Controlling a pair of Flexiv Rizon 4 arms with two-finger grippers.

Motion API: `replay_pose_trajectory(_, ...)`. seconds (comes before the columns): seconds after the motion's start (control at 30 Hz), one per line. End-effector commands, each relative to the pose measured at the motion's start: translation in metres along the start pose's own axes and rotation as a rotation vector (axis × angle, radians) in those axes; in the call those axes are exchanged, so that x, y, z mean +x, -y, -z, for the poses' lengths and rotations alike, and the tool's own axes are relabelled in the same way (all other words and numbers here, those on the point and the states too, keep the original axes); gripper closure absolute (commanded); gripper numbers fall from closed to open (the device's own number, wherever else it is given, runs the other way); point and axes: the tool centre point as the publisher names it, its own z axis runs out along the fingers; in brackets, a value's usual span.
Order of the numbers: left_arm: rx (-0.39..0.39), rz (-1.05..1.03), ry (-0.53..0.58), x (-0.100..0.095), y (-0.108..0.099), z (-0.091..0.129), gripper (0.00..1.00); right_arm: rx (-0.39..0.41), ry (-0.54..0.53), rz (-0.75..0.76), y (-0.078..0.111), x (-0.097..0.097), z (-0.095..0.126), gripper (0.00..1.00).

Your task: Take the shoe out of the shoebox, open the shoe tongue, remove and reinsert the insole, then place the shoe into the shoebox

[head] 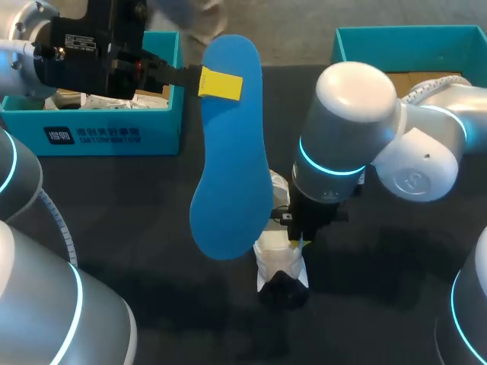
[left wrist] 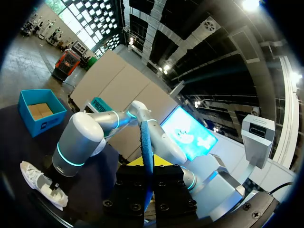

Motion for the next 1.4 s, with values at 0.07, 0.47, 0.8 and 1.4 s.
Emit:
replay_pose_trajectory(0.07, -0.004, 0.001, 0.002, 0.0, 0.001, -0.001, 1.0, 0.014, -0.024, 0.003, 0.001, -0.004, -0.008, 1.0)
replay_pose_trajectory(0.47, -0.004, 0.001, 0.002, 0.0, 0.001, -0.001, 1.0, 0.026, -0.06, 0.01, 0.006, -0.013, -0.018, 1.0)
replay_pose_trajectory(0.8, -0.004, 0.001, 0.002, 0.0, 0.001, -0.001, 1.0, 0.039, -0.087, 0.018, 0.012, -0.019, -0.021, 0.0)
replay_pose_trajectory(1.4, -0.004, 0.001, 0.002, 0.0, 0.001, -0.001, 1.0, 0.095, -0.135, -0.063, 0.019, -0.029, 0.034, 0.0)
